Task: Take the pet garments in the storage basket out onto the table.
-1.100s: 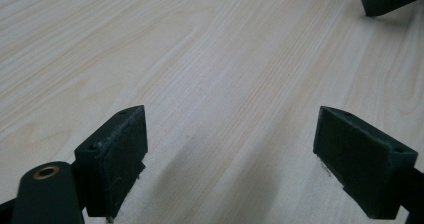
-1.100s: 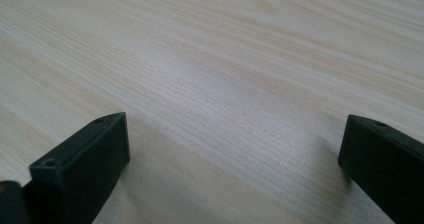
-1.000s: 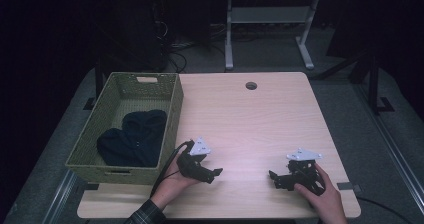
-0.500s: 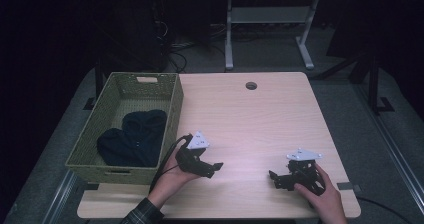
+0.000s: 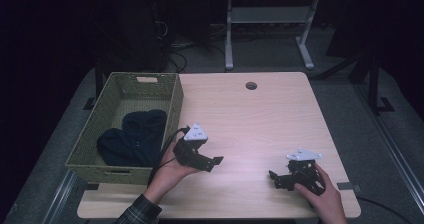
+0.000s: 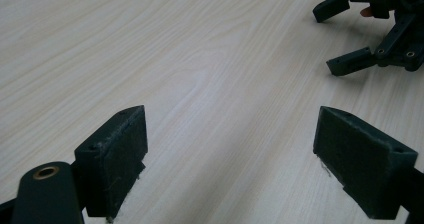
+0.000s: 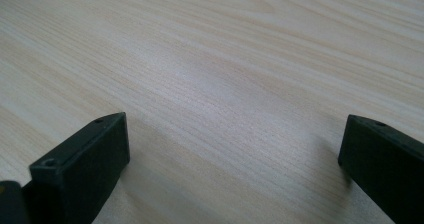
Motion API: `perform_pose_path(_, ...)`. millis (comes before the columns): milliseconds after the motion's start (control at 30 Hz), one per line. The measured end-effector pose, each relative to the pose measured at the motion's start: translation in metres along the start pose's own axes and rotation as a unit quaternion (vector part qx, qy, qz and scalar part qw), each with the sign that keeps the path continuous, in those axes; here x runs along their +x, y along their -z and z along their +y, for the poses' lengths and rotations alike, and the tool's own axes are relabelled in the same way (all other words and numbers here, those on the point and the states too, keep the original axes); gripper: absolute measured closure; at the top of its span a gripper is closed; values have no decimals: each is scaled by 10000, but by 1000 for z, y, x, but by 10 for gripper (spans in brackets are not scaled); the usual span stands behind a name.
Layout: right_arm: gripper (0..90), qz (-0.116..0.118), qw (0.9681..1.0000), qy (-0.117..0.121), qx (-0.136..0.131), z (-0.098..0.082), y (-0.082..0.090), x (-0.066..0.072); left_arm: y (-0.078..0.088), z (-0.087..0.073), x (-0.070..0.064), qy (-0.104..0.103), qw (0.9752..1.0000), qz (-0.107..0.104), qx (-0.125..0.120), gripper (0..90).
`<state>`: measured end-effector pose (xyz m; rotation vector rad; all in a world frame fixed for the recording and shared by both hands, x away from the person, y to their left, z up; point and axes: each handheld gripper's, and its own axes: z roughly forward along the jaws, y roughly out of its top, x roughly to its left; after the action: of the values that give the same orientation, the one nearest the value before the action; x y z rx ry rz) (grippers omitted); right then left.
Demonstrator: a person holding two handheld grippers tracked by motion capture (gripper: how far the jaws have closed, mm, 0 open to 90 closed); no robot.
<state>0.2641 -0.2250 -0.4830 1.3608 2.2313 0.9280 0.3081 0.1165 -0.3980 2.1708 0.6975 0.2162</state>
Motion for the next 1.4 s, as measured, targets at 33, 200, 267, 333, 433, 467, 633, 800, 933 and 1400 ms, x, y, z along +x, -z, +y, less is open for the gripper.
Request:
perform_pose_path(33,0,0,10000,1,0,0,0,0,2,2,0,0,10000,-15,-1,136)
perform_pose_path(200,0,0,10000,-3,0,0,0,0,8,10,4,-31,10000,-28,-8,138)
perform_pose_path(267,0,0,10000,-3,0,0,0,0,11,13,5,-65,10000,-31,-26,139)
perform_pose_path(333,0,0,10000,0,-1,0,0,0,14,15,6,-45,10000,-44,-50,140)
perform_pose_path(433,0,0,10000,2,-2,0,0,0,18,20,9,-57,10000,-60,-44,140)
perform_pose_path(467,0,0,10000,3,-3,0,0,0,20,21,10,-79,9999,-60,-45,140)
perform_pose_path(633,0,0,10000,5,-3,0,0,0,28,28,17,-102,9999,-43,-86,139)
perform_pose_path(800,0,0,10000,4,-4,0,0,0,40,31,25,-5,9998,9,-193,136)
perform_pose_path(933,0,0,10000,1,-4,0,0,0,50,30,31,-2,9997,102,-241,141)
perform_pose_path(1400,0,2,10000,5,-4,0,0,0,87,21,59,233,9976,510,-413,158)
